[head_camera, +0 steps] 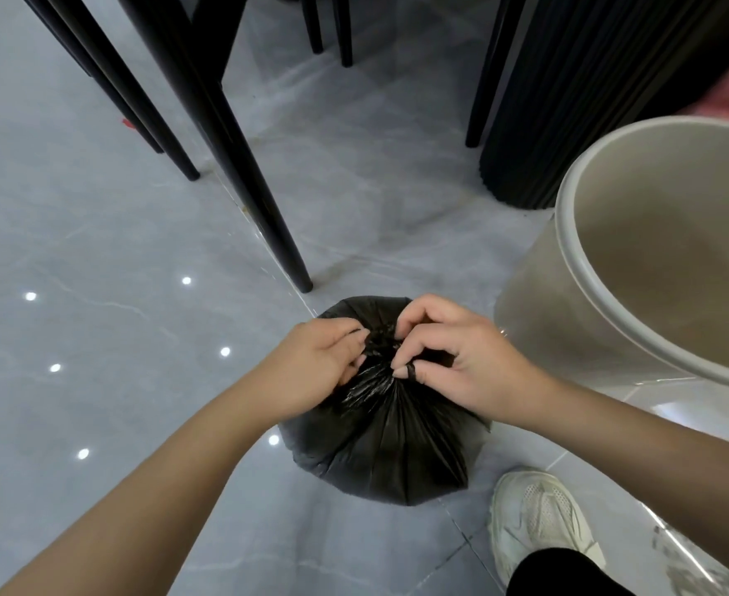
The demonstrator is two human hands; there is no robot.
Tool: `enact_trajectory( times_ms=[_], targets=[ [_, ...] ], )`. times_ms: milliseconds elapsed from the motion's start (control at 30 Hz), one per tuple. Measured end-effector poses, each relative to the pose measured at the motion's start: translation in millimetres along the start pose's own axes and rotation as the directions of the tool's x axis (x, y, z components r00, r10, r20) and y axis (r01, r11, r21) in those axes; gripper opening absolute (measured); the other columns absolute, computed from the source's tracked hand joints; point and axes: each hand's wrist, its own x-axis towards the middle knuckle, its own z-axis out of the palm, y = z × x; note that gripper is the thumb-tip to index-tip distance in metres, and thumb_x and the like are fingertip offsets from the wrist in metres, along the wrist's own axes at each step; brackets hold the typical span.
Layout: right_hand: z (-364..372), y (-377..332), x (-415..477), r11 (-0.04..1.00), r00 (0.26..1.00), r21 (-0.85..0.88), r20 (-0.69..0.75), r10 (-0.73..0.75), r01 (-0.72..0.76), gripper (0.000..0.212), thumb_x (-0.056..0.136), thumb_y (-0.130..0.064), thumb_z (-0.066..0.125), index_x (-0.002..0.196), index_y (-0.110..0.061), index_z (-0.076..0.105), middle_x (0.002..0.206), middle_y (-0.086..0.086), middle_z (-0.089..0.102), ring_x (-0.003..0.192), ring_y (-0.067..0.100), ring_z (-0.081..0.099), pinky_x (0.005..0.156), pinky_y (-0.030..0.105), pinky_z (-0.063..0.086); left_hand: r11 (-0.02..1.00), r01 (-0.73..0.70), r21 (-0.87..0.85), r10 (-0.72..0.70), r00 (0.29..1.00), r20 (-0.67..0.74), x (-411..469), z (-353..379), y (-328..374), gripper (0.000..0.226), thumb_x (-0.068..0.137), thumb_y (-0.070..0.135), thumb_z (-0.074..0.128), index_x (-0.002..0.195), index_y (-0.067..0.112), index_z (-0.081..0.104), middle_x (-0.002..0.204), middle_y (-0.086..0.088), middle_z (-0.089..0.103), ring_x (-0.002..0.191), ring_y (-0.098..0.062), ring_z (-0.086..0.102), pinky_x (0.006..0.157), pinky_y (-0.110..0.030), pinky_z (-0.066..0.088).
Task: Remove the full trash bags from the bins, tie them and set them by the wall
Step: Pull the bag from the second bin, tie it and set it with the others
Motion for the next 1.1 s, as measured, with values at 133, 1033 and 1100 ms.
enact_trajectory(
  times_ms=[133,1033,1100],
  targets=[
    [8,0,1,0.998,0.997,0.04,-0.056,0.043,-0.041,0.009,0.077,-0.008,0.071,0.08,-0.016,0.073,0.097,-0.007,0.061,0.09,0.004,0.06,0.083,0.015,0.043,0.885,0.258,-0.386,-0.252,0.965,0.069,0,5,12,0.031,0.099,0.017,0.039,0.07,0.011,0.046,0.046,-0.001,0.042,0.035,-0.013,0.037,0.035,-0.02,0.024],
    [15,-11,10,0.981,0.908,0.153,-0.381,0.173,-0.123,0.022,0.075,0.003,0.07,0.079,-0.019,0.069,0.08,-0.009,0.068,0.069,0.007,0.06,0.063,0.022,0.049,0.427,0.184,-0.885,-0.407,0.914,-0.007,-4,13,36,0.01,0.092,0.002,0.053,0.091,0.001,0.063,0.057,-0.006,0.057,0.04,-0.006,0.049,0.042,-0.015,0.048],
    [12,-14,14,0.951,0.897,0.264,-0.365,0.251,-0.159,0.03,0.077,0.003,0.07,0.084,-0.026,0.069,0.079,-0.008,0.069,0.068,0.004,0.058,0.064,0.018,0.047,0.678,0.109,-0.727,-0.261,0.96,-0.099,-6,11,32,0.023,0.094,0.0,0.048,0.109,0.008,0.063,0.066,-0.004,0.056,0.044,-0.006,0.049,0.045,-0.017,0.046]
  ],
)
